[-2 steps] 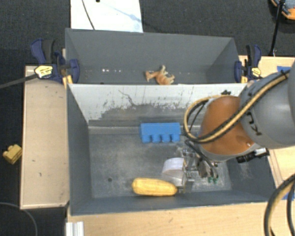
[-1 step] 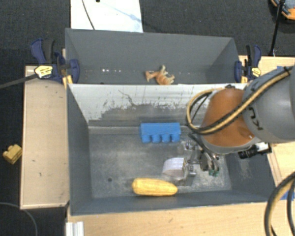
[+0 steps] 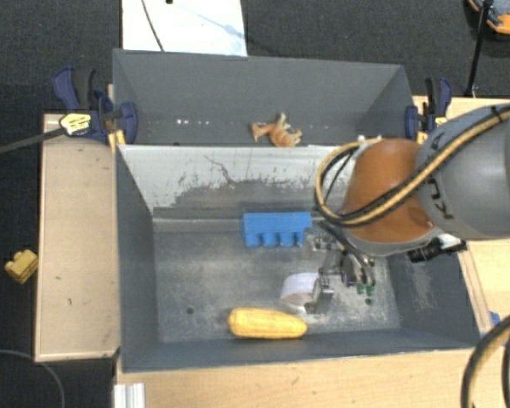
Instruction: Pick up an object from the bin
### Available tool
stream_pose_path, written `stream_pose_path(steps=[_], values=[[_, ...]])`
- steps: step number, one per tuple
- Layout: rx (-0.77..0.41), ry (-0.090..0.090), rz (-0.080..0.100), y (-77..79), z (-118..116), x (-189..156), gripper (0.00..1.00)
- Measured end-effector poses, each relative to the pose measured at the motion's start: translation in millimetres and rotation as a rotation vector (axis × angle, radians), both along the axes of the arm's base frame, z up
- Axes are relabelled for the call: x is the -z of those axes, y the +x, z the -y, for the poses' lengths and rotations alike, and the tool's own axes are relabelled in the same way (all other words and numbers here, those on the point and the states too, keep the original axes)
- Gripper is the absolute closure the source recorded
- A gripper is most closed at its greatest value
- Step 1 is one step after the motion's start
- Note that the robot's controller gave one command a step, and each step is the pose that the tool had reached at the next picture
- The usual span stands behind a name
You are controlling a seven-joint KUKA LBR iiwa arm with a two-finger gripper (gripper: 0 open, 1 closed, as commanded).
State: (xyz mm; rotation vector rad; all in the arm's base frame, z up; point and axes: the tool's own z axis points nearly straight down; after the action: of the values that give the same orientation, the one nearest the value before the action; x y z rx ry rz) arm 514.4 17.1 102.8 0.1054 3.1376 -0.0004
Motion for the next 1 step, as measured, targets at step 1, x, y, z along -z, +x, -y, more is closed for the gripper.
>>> stream_pose_path(steps=[1], values=[[0.172, 0.002, 0.0, -19.5, 18.1, 30.5, 1.0]])
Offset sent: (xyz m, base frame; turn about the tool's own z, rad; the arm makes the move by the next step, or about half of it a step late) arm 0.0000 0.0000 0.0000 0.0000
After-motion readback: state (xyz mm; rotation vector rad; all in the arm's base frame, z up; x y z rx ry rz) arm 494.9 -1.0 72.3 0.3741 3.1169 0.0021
